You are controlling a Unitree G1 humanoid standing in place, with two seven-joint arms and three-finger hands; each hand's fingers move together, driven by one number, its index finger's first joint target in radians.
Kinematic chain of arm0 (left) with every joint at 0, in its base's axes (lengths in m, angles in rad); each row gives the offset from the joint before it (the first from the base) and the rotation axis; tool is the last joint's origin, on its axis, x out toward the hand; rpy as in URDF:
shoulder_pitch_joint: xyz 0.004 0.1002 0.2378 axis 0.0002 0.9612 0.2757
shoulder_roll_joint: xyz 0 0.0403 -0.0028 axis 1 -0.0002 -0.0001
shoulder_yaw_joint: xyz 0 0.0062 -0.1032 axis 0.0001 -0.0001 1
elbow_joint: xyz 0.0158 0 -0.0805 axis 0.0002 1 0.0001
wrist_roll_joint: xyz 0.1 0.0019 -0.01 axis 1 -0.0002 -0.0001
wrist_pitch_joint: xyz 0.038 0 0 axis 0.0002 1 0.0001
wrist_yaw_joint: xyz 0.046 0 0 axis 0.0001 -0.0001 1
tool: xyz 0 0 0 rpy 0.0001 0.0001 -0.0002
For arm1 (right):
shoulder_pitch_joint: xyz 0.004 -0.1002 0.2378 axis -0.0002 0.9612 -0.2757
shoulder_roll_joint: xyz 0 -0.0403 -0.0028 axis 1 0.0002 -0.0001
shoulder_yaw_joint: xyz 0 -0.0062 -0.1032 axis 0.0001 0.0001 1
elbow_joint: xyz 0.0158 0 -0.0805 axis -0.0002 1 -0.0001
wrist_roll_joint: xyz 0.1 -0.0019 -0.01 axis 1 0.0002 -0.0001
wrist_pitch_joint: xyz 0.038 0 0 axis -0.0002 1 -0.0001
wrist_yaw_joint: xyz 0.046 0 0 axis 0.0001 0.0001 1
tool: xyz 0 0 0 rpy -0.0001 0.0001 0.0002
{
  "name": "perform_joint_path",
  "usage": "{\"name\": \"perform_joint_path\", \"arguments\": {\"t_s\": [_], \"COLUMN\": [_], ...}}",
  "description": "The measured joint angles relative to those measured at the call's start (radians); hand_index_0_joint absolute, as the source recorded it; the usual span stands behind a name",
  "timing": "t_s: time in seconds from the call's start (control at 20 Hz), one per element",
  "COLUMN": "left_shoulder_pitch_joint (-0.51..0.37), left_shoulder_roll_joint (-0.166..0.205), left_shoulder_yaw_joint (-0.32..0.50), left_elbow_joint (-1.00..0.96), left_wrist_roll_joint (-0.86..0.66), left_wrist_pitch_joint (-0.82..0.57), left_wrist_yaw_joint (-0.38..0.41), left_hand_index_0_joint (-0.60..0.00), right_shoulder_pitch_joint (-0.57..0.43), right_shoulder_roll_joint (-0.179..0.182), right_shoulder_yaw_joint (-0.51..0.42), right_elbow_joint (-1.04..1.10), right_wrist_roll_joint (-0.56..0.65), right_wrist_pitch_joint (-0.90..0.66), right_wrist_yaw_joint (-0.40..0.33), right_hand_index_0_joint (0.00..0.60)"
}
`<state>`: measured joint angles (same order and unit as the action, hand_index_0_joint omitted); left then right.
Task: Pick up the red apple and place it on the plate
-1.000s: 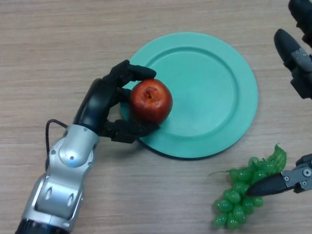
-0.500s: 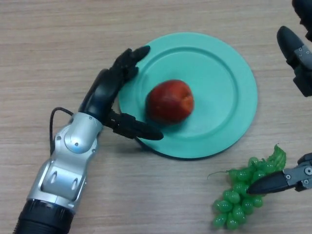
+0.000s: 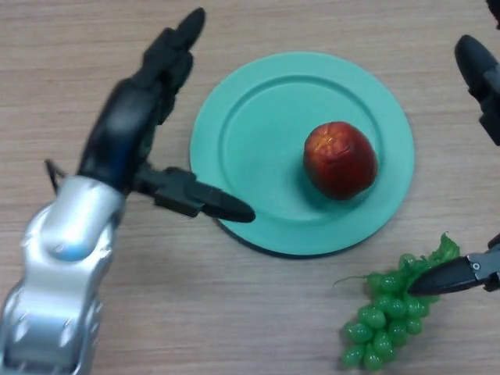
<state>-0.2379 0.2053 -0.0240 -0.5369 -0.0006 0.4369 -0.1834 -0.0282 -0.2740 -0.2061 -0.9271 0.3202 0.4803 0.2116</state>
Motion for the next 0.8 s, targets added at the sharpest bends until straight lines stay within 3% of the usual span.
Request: {"name": "perform_joint_path", "arguments": {"t_s": [0.2,0.35,0.5,0.8], "left_shoulder_pitch_joint": [0.133,0.212,0.209,0.198], "left_shoulder_roll_joint": [0.043,0.048,0.054,0.073], "left_shoulder_yaw_joint": [0.105,0.156,0.242,0.268], "left_elbow_joint": [-0.186,-0.206,-0.233,-0.262], "left_wrist_roll_joint": [-0.137,-0.139,-0.181,-0.218], "left_wrist_pitch_joint": [0.004,0.004,0.004,0.004], "left_wrist_yaw_joint": [-0.001,-0.001,0.001,0.002], "left_hand_index_0_joint": [0.0,0.0,0.0,0.0], "right_shoulder_pitch_joint": [-0.026,-0.025,-0.03,-0.019], "right_shoulder_roll_joint": [-0.018,-0.018,-0.018,-0.017], "right_shoulder_yaw_joint": [-0.005,-0.002,-0.002,0.008], "right_elbow_joint": [0.004,0.035,0.035,0.057], "right_wrist_roll_joint": [0.013,0.026,0.025,0.019], "right_wrist_pitch_joint": [0.039,0.039,0.039,0.031], "right_wrist_yaw_joint": [0.001,0.0,0.0,0.001], "right_hand_index_0_joint": [0.0,0.0,0.0,0.0]}}
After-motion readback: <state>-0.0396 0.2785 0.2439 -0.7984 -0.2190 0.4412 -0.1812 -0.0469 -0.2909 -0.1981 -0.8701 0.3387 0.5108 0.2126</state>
